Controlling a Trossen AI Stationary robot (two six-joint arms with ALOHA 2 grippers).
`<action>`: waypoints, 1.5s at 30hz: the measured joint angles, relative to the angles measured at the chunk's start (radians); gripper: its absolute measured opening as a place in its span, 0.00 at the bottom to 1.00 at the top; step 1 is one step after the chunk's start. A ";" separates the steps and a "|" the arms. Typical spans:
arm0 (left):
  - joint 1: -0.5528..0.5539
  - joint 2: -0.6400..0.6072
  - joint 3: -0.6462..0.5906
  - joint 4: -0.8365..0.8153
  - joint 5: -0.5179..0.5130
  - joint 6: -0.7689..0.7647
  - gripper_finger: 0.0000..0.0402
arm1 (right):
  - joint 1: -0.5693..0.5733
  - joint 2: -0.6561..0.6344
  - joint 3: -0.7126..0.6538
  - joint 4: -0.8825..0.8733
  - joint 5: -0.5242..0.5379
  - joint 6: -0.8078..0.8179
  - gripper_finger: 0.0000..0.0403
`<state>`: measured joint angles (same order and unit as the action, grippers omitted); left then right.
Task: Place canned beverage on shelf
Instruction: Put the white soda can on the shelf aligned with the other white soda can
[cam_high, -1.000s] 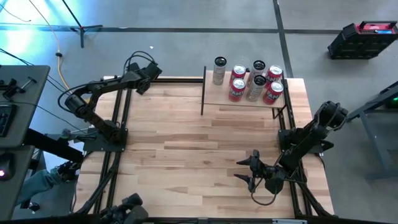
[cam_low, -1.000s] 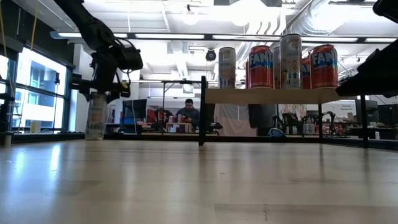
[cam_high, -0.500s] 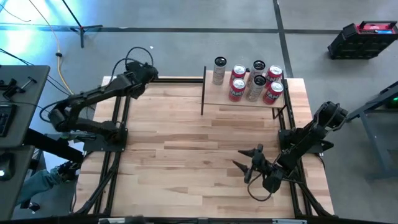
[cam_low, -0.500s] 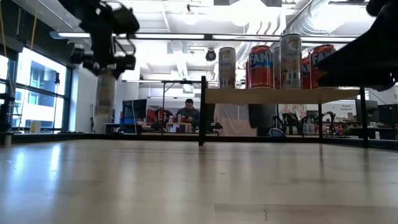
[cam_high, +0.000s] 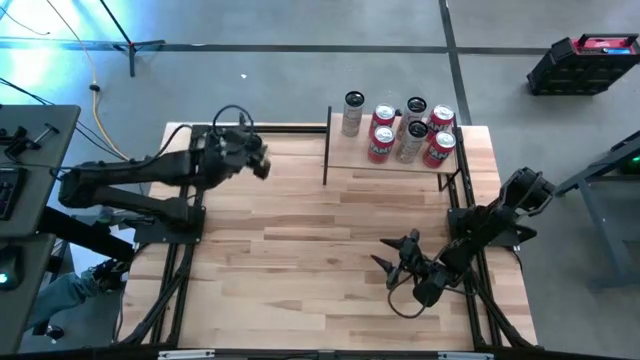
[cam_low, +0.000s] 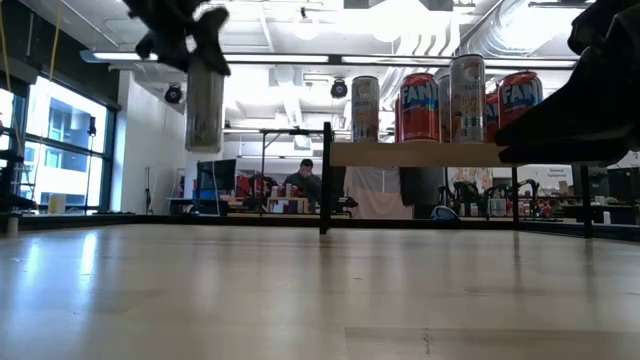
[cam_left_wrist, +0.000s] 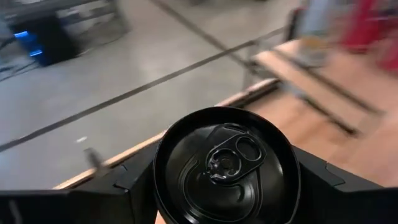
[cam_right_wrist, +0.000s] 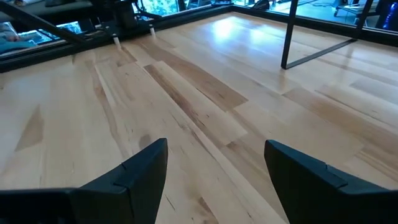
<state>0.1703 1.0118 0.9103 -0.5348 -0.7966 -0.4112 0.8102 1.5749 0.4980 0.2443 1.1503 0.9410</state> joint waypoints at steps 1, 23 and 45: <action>-0.034 -0.010 0.005 0.000 0.001 -0.003 0.60 | -0.001 0.000 0.000 0.000 0.000 -0.001 0.63; -0.368 0.487 0.502 0.314 -0.161 0.051 0.60 | -0.059 0.000 0.000 0.017 -0.067 -0.022 0.63; -0.196 0.727 0.737 0.241 -0.214 -0.250 0.60 | -0.061 -0.001 0.000 0.032 -0.159 0.002 0.63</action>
<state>-0.0257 1.7386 1.6474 -0.2936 -1.0110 -0.6613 0.7489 1.5742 0.4980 0.2760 0.9915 0.9429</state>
